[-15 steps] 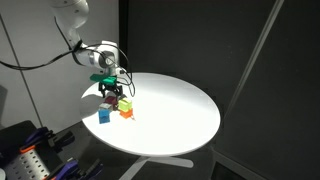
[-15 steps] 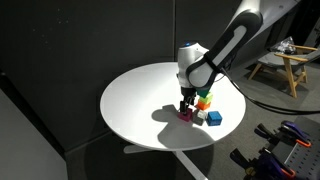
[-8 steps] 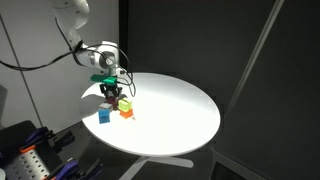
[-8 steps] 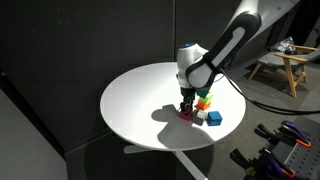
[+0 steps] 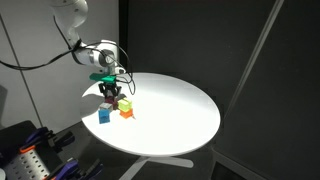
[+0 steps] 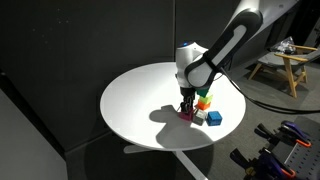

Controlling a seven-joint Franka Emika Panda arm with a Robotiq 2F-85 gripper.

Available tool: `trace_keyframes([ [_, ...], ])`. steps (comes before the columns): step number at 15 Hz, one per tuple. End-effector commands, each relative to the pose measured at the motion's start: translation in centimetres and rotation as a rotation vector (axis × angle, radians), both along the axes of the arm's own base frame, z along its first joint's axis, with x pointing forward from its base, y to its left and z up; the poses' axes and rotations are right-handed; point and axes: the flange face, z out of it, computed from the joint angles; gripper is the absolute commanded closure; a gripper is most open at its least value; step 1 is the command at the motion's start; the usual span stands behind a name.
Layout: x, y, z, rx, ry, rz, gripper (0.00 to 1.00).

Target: Pick up the green block and put it on the blue block, pick up the lime green block and put it on the orange block, pick up the pink block and put it on the lime green block

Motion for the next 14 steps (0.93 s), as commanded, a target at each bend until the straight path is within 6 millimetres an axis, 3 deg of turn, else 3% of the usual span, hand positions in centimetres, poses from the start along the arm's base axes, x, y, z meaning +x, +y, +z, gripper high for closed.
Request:
trace_keyframes([
  [1,-0.5,-0.3,2.8,-0.026,-0.002,0.007,0.69],
  [14,-3.0,-2.0,10.3,-0.058,0.01,-0.008,0.69],
])
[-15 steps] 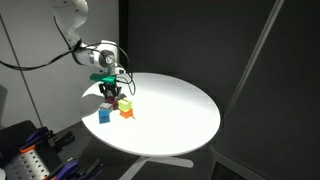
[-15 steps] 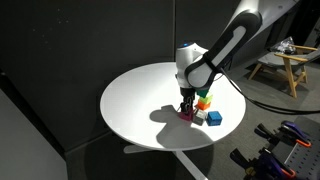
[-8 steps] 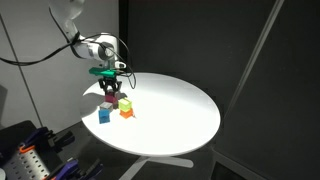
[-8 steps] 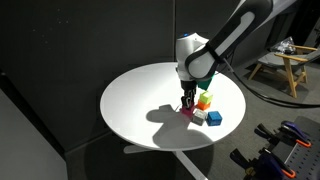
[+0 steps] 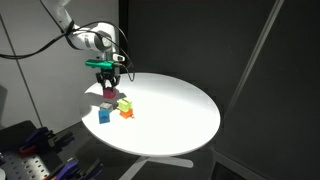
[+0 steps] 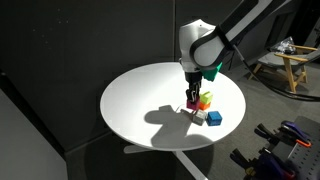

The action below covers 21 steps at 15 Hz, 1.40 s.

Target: Pick up the green block and put it on the blue block, pick up the lime green block and put it on the orange block, pick up the pink block and put it on the lime green block

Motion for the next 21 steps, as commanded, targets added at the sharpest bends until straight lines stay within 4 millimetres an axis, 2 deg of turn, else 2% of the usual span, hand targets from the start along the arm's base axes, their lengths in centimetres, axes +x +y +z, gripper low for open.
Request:
trace_keyframes([
  [1,-1.6,-1.5,3.1,-0.018,-0.011,-0.004,0.69],
  [4,-2.1,-3.0,4.6,-0.021,-0.02,-0.033,0.69],
  [9,-1.6,-6.8,6.5,-0.014,-0.046,-0.123,0.69],
  [14,-1.0,-10.1,6.9,-0.023,-0.055,-0.213,0.69],
  [21,-0.5,-11.8,6.6,-0.03,-0.065,-0.251,0.69],
])
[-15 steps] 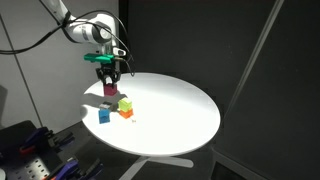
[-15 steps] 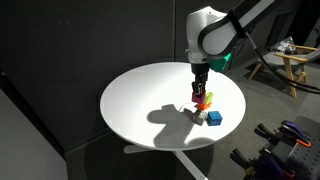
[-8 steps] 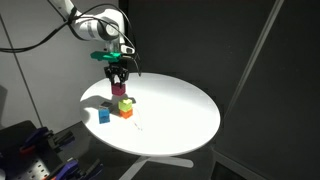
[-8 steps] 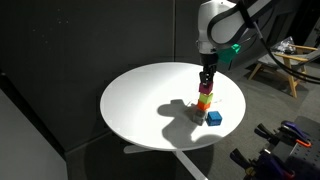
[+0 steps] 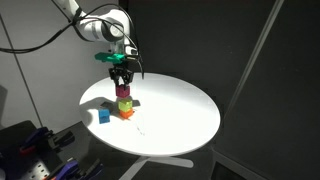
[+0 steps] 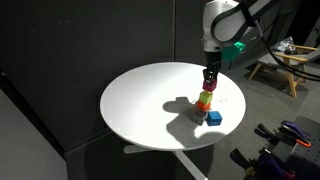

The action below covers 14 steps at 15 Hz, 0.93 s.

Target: Pick up the green block and put it on the blue block, pick up the lime green block and put it on the orange block, pick up the pink block and put it on the lime green block

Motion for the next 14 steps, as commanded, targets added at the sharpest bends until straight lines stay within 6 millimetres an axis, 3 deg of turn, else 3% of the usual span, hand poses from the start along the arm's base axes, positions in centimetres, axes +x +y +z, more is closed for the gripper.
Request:
trace_keyframes([
  [1,0.2,-0.7,0.6,-0.006,-0.007,-0.034,0.69],
  [14,1.8,-1.1,-1.2,-0.013,0.018,-0.052,0.69],
])
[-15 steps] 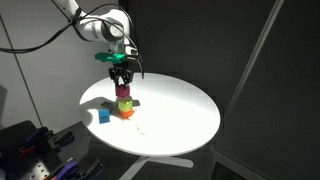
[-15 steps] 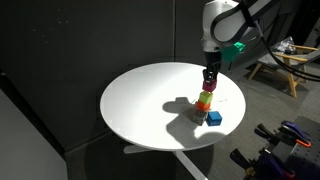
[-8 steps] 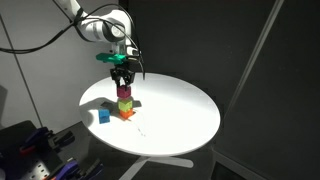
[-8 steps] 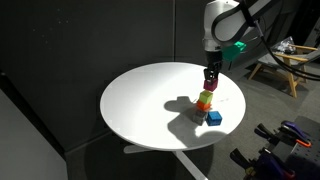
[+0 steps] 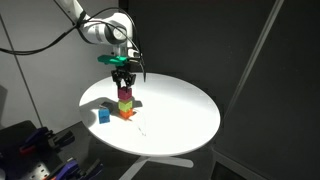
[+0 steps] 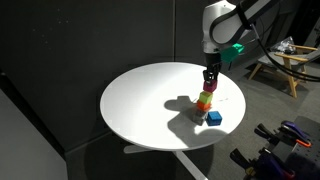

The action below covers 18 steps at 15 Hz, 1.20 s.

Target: Pick up the green block and put it on the blue block, pick up the lime green block and put it on the orange block, pick up the pink block and put it on the lime green block

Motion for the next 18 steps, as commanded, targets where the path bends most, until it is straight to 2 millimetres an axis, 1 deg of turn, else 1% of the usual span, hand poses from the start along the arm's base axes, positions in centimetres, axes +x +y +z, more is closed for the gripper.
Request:
trace_keyframes([
  [1,1.2,-0.1,-0.2,-0.009,0.007,-0.026,0.69],
  [11,2.4,0.1,-1.5,-0.004,0.016,-0.023,0.69],
  [18,2.7,0.6,-2.0,-0.005,0.021,-0.013,0.69],
])
